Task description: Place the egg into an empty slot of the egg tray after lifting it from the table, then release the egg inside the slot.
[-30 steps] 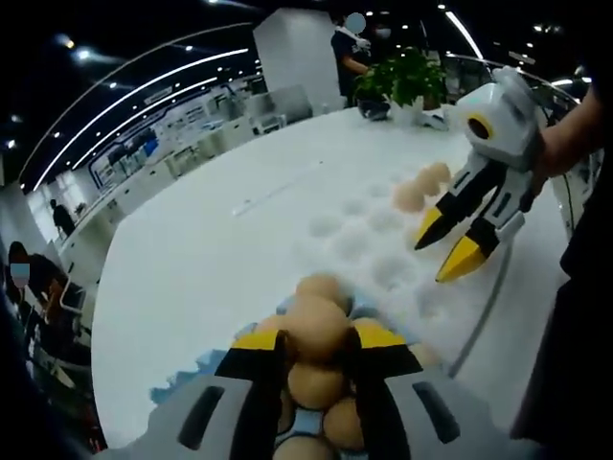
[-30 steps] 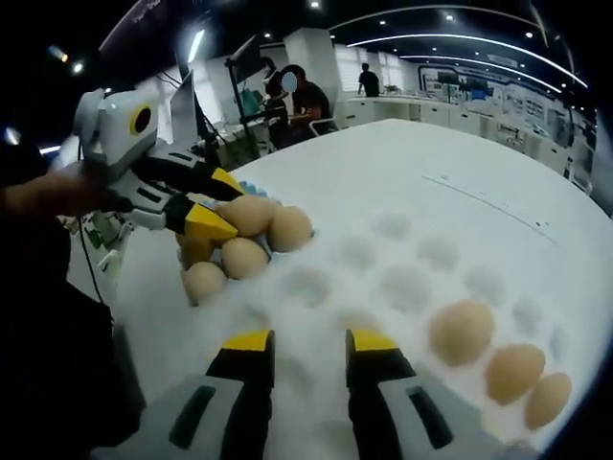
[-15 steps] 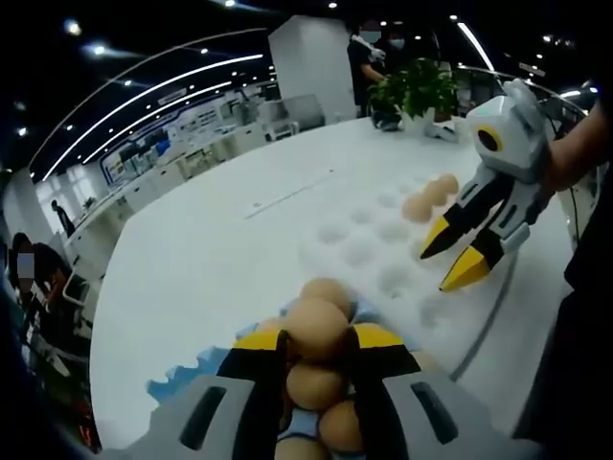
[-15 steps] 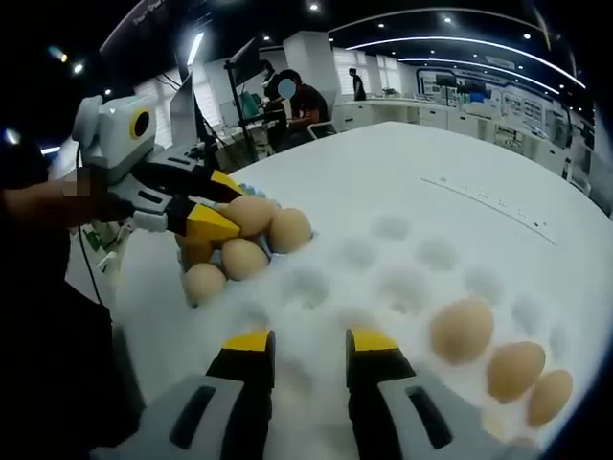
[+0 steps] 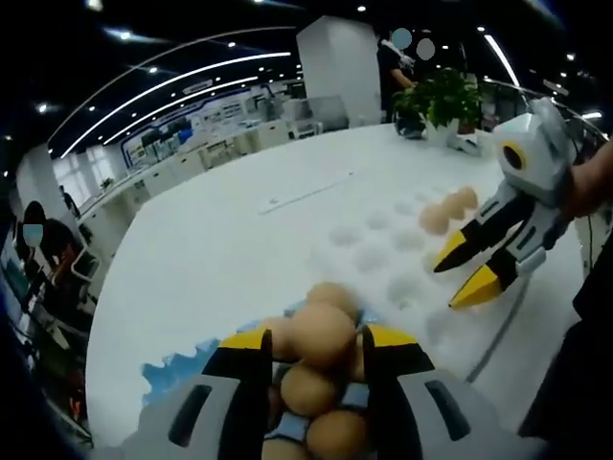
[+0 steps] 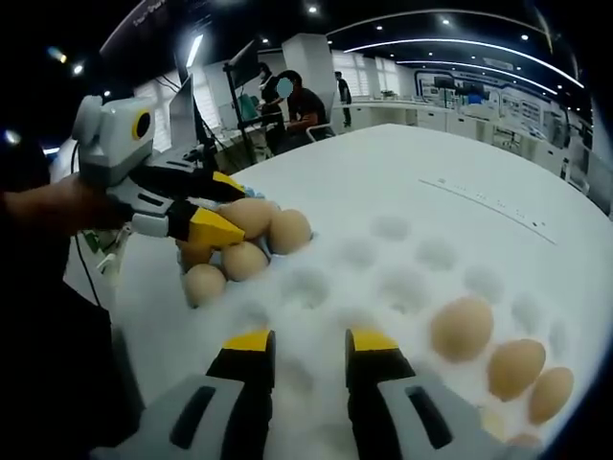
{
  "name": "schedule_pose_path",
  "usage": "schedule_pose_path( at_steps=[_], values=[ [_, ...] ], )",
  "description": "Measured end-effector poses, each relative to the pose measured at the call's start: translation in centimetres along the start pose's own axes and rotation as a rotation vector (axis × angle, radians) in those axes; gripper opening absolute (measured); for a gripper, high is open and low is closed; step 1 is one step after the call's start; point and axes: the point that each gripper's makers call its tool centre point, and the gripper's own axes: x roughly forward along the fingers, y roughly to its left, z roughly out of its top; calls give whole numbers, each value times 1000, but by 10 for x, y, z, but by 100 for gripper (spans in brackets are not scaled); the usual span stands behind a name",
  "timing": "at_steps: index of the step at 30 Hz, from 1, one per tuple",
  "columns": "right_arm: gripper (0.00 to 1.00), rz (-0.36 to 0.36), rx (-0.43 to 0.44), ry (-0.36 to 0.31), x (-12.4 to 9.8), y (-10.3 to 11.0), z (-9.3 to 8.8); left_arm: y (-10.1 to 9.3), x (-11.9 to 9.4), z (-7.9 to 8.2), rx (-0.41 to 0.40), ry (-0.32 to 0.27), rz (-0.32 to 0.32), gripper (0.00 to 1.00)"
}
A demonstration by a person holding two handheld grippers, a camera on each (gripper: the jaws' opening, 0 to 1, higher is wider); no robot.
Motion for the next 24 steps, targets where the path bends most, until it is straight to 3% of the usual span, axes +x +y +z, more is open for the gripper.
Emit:
schedule_pose_path(
  at_steps=[6, 14, 24],
  values=[
    [30, 1, 0, -1, 0, 0, 0, -4, 4, 1, 0, -4, 26, 29],
    [30, 1, -2, -8, 1, -1, 0, -1, -1, 0, -32, -21, 34, 28],
    [30, 1, -3, -12, 3, -1, 1, 20, -11, 1, -57, -43, 62, 28]
  ],
)
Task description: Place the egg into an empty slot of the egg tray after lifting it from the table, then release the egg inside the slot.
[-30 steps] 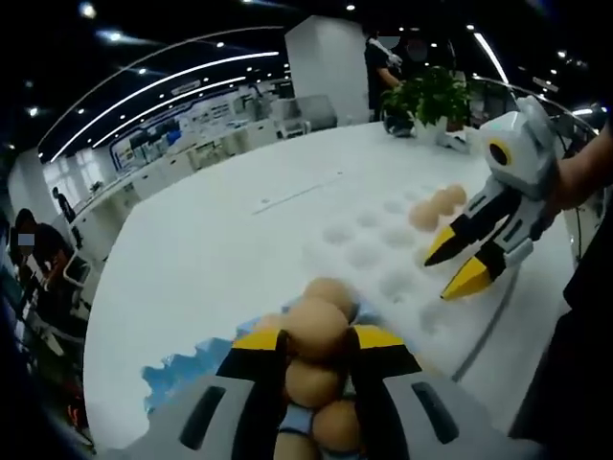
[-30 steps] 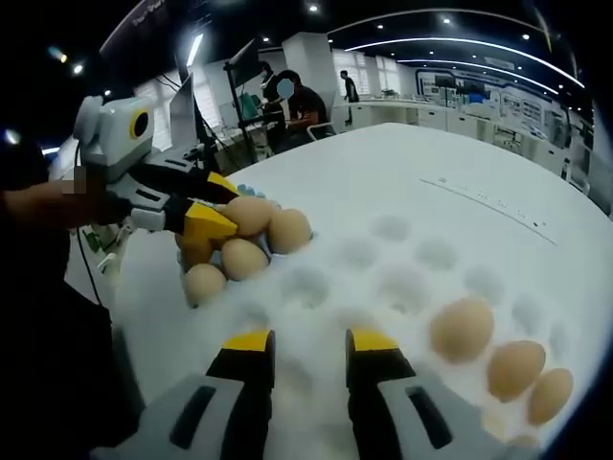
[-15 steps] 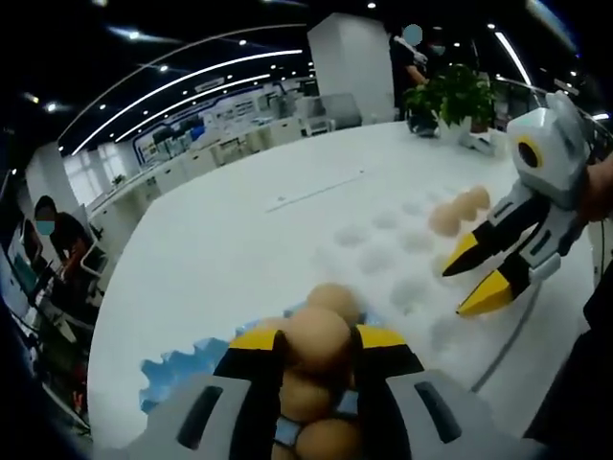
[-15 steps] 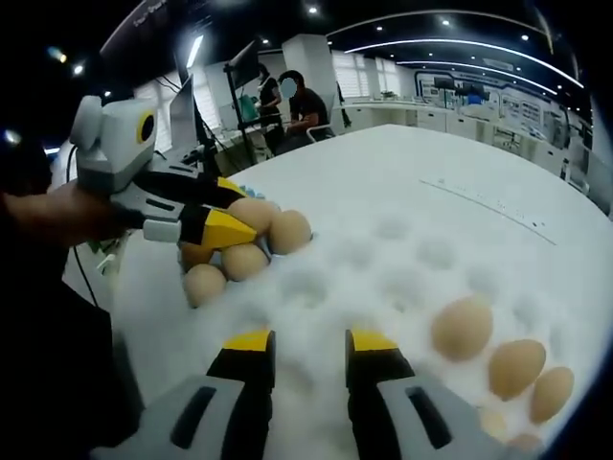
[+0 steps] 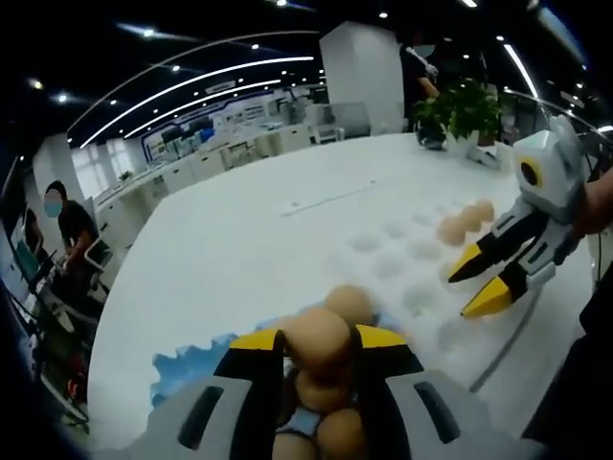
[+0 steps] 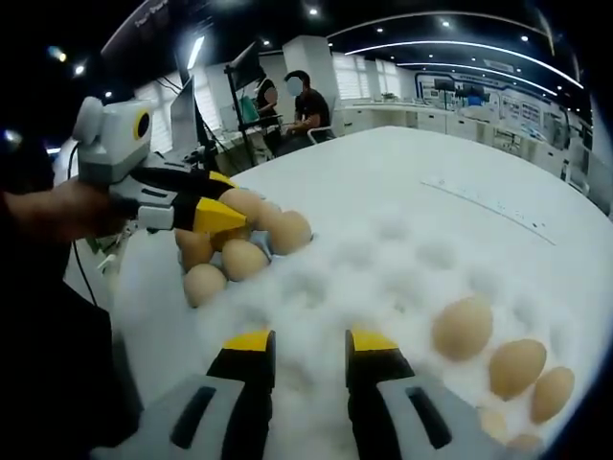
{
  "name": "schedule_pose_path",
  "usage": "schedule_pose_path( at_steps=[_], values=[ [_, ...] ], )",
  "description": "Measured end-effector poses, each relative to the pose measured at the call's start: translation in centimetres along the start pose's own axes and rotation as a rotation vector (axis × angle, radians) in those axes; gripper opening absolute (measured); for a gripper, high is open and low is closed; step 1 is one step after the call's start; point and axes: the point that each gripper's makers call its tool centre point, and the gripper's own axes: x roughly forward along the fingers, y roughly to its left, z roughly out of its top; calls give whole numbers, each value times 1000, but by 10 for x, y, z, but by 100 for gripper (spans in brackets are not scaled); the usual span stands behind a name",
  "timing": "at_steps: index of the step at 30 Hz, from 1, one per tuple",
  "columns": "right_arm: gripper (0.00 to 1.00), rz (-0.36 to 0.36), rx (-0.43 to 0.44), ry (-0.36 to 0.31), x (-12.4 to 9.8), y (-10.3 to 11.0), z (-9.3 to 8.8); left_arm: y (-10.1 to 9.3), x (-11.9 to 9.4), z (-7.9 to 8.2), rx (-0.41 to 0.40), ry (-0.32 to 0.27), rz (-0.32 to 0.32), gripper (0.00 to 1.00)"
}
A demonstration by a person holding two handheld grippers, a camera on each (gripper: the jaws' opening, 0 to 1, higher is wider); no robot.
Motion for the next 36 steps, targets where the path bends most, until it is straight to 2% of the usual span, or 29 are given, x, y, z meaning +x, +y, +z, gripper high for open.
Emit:
schedule_pose_path(
  at_steps=[7, 9, 21, 36],
  values=[
    [30, -1, 0, -1, 0, 0, 0, 18, -2, -8, -21, 18, 29, 28],
    [30, -1, 0, -2, 0, 0, 0, 20, -2, -6, -39, 7, 21, 28],
    [30, -1, -1, -7, 0, -1, 0, 27, 6, -4, -8, 38, 16, 28],
    [30, 1, 0, -10, -2, -1, 0, 49, 13, -18, -33, 105, 26, 28]
  ],
)
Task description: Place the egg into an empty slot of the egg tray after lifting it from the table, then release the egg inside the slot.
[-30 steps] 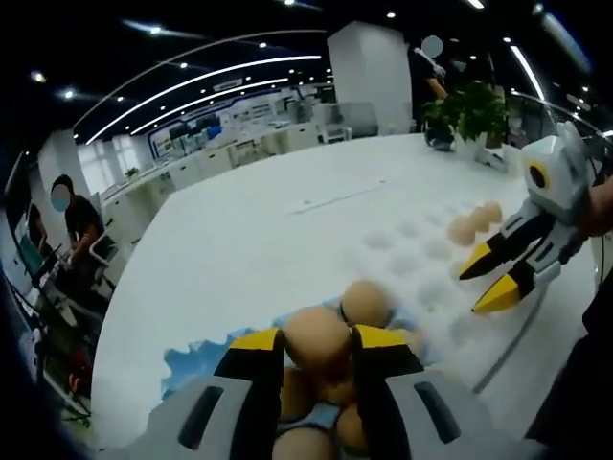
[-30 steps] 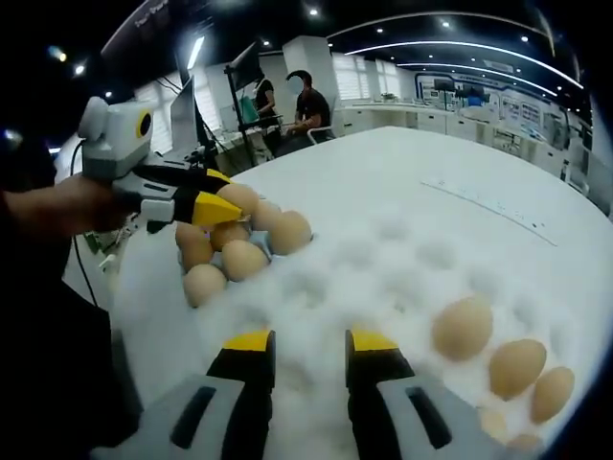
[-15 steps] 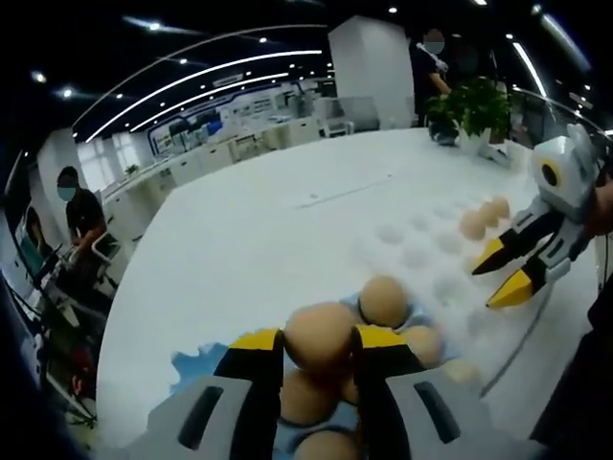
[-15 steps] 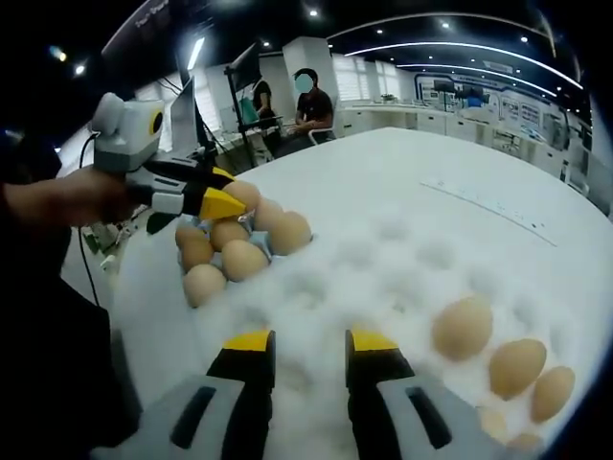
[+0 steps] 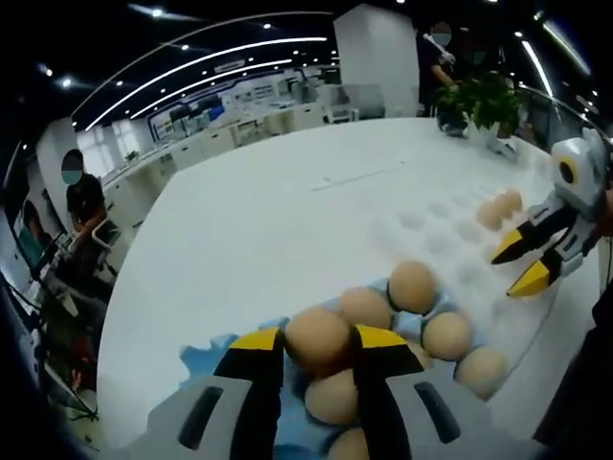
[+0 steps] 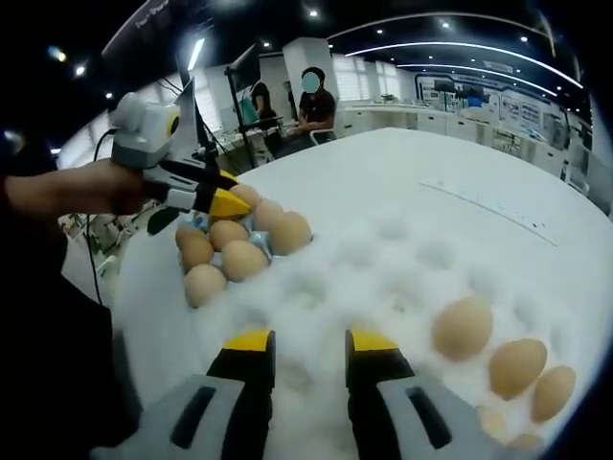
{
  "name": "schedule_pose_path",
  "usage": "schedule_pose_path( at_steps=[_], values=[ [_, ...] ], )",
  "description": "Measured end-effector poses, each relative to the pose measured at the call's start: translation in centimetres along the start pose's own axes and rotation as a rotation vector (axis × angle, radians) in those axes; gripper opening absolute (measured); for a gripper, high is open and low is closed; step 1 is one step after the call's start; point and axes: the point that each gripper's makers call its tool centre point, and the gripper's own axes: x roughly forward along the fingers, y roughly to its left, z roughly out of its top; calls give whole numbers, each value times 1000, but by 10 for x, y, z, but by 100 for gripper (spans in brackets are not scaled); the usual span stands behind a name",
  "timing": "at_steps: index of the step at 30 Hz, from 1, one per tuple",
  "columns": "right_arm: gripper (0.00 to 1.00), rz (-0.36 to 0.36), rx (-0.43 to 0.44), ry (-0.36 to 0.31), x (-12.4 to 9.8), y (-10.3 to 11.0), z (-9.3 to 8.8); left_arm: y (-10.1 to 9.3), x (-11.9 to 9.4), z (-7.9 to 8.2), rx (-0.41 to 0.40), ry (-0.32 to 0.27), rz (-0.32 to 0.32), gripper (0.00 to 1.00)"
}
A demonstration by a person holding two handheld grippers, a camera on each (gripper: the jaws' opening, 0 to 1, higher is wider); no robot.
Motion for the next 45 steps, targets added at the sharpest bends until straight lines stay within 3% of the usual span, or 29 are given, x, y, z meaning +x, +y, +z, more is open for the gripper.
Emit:
schedule_pose_path(
  at_steps=[12, 16, 25, 29, 36, 41, 45],
  values=[
    [30, -3, 2, -7, -2, 2, 0, 3, 11, -7, -49, 43, -33, 28],
    [30, -2, 3, -8, -2, 3, 0, 3, 11, -9, -123, 39, -57, 28],
    [30, -2, 4, -13, -3, 4, 0, 1, 14, -12, -125, 47, -71, 28],
    [30, -2, 3, -13, -3, 4, 0, 1, 13, -13, -116, 50, -72, 33],
    [30, -4, -1, -17, -3, 4, 0, -3, 1, -11, -108, 23, -96, 46],
    [30, -3, -4, -16, -3, 4, 0, -9, -20, 9, -126, -63, -110, 49],
    [30, -4, -5, -18, -2, 3, 1, -27, -31, 18, -50, -92, -143, 50]
  ],
)
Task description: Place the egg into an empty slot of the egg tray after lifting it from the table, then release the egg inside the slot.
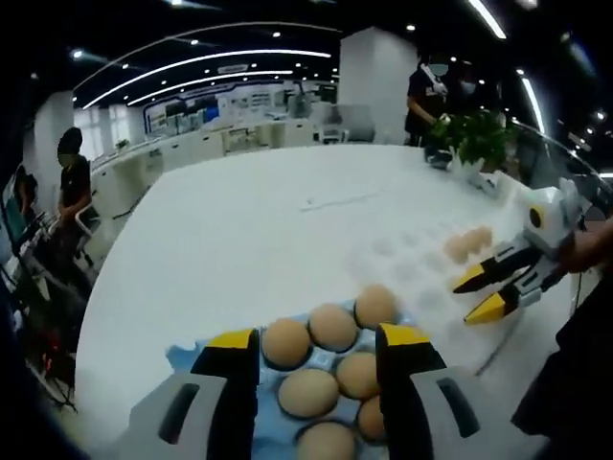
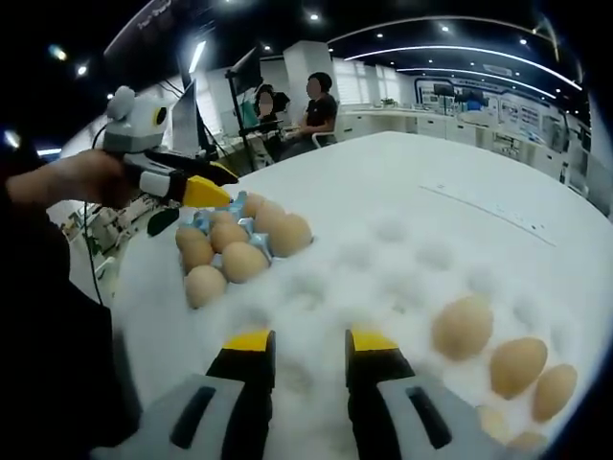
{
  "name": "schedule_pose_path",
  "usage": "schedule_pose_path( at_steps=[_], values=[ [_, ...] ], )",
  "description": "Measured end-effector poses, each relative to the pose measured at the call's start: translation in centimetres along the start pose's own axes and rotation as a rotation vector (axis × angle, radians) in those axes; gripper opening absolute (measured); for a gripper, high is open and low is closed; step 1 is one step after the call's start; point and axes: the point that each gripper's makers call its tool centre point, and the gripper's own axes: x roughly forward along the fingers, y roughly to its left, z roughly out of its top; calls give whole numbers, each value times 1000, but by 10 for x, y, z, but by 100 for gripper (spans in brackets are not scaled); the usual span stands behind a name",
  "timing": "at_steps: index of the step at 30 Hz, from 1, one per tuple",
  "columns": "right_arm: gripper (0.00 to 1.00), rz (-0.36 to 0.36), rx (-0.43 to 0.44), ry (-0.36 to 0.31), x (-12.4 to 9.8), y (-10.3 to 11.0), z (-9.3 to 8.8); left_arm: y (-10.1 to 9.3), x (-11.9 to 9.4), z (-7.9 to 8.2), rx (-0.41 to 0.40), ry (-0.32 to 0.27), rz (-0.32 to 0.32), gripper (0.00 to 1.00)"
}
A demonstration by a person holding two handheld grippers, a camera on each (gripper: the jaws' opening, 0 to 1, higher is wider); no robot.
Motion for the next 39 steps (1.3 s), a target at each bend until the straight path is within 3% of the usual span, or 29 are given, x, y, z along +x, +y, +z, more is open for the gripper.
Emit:
schedule_pose_path(
  at_steps=[10, 20, 22, 26, 32, 37, 39],
  values=[
    [30, 1, -3, -2, 1, -1, 0, -58, 9, -9, 271, 68, -97, 54],
    [30, 3, -4, -8, 3, -2, 0, -78, 19, -25, 455, 147, -110, 58],
    [30, 4, -5, -9, 3, -2, 0, -80, 19, -33, 516, 196, -115, 60],
    [30, 5, -7, -9, 3, -2, 1, -83, 21, -36, 455, 218, -118, 54],
    [30, 8, -8, -10, 4, -2, 0, -75, 22, -35, 446, 211, -109, 66],
    [30, 6, -11, -15, 3, -2, 0, -77, 24, -32, 502, 198, -126, 69],
    [30, 13, -1, 12, 3, -2, 2, -79, 24, -32, 522, 205, -126, 67]
  ],
)
